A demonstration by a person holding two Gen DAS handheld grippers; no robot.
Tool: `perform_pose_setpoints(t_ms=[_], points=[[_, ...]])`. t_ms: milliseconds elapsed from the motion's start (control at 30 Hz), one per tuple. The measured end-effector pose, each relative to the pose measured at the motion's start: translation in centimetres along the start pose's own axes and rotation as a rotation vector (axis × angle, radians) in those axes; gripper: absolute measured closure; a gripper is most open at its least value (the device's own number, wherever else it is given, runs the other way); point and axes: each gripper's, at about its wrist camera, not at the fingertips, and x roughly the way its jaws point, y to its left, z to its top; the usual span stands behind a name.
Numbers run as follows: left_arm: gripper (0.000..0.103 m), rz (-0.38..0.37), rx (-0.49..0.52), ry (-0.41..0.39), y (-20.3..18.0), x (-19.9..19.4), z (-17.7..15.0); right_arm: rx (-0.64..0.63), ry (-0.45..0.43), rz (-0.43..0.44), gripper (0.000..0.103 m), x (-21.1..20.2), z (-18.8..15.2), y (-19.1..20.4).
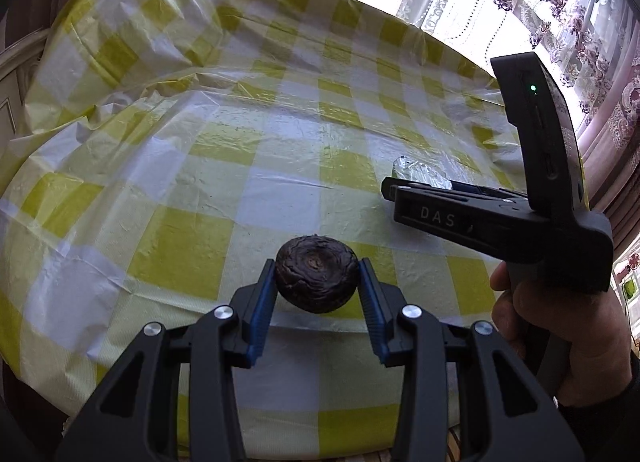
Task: Organize fruits
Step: 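Grasp the wrapped green cabbage with the right tool while the left tool holds the dark item, then carry the dark item and the cabbage with both tools toward the box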
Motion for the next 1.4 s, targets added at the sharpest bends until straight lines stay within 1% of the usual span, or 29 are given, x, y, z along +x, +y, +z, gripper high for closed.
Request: perform_pose_setpoints(t_ms=[100, 233, 333, 400, 533, 667, 800, 967, 1200, 1400], points=[[0.062, 0.002, 0.009, -0.002, -0.2, 0.0, 0.0, 0.018, 0.009, 0.015, 0.043, -0.8, -1.0, -0.7], [0.062, 0.001, 0.028, 0.001, -0.6, -0.1, 0.0, 0.028, 0.024, 0.019, 0.043, -2.5, -3.2, -1.7], [0.062, -0.007, 0.054, 0.020, -1.2, 0.0, -0.2, 0.030, 0.042, 0.012, 0.043, -3.9, -5.0, -2.4], [0.062, -0.028, 0.075, 0.050, -1.7, 0.2, -0.4, 0.037, 0.055, 0.012, 0.043, -4.8, -6.1, -2.8], [0.062, -0.041, 0.093, 0.111, -2.1, 0.7, -1.0, 0.043, 0.067, 0.009, 0.043, -6.4, -8.4, -3.4], [0.062, -0.039, 0.116, 0.129, -2.4, 0.5, -1.4, 0.058, 0.073, 0.013, 0.043, -7.7, -10.1, -4.0], [0.063, -0.044, 0.116, 0.133, -2.4, -0.1, -1.9, 0.080, 0.075, 0.020, 0.043, -8.8, -11.6, -4.8], [0.063, -0.044, 0.140, 0.102, -3.3, -1.6, -2.2, 0.123, 0.052, 0.027, 0.043, -10.7, -13.3, -5.9], [0.063, -0.054, 0.218, 0.088, -6.3, -2.9, -3.0, 0.181, 0.005, 0.013, 0.043, -14.3, -15.5, -8.2], [0.063, -0.074, 0.289, 0.084, -9.9, -3.5, -3.7, 0.237, -0.023, -0.023, 0.043, -17.2, -18.1, -11.6]])
